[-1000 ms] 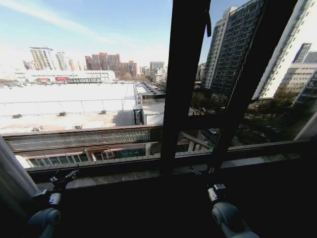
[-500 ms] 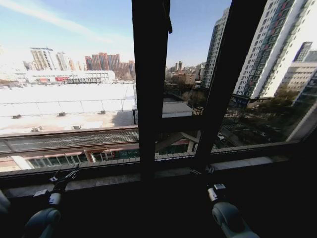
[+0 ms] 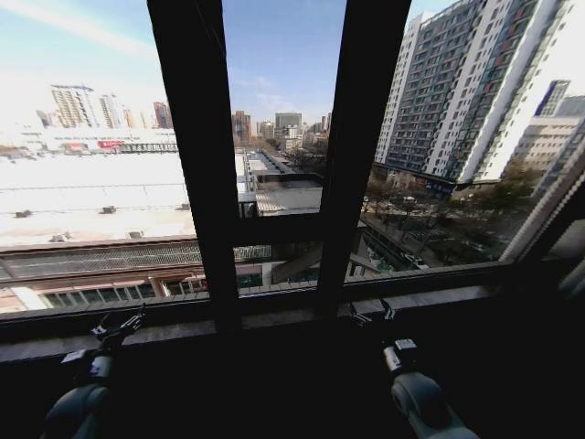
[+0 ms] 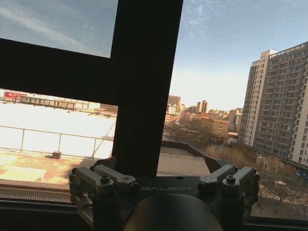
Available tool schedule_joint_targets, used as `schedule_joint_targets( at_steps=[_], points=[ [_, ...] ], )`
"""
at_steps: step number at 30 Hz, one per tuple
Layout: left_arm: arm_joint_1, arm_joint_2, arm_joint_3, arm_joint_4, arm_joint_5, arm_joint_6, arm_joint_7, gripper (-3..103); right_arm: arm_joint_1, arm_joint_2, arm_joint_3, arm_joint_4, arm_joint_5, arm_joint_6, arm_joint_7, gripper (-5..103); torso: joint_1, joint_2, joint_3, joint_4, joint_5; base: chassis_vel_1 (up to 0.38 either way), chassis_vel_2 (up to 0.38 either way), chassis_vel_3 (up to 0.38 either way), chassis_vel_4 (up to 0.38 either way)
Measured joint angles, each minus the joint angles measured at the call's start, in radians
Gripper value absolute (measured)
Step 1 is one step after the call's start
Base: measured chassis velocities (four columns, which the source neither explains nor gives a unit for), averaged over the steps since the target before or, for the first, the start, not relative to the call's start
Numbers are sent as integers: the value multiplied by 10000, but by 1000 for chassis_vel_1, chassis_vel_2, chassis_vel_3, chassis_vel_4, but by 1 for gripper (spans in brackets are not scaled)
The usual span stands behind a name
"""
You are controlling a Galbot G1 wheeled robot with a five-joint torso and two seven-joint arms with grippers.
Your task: Open the curtains by pulling them apart, changing their state from closed to fully open.
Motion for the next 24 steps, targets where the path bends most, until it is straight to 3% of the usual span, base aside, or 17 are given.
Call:
schedule_joint_targets(
  at_steps=[15, 24],
  points=[
    [0, 0, 2, 0, 0, 0, -1, 100, 0, -1, 0, 0, 0, 0, 0, 100, 0, 1, 0, 1, 0, -319, -390, 319, 385],
    [0, 0, 5, -1, 0, 0, 2, 100, 0, -2, 2, -1, 0, 0, 1, 100, 1, 0, 1, -2, 8, -139, -171, 151, 157]
  ],
)
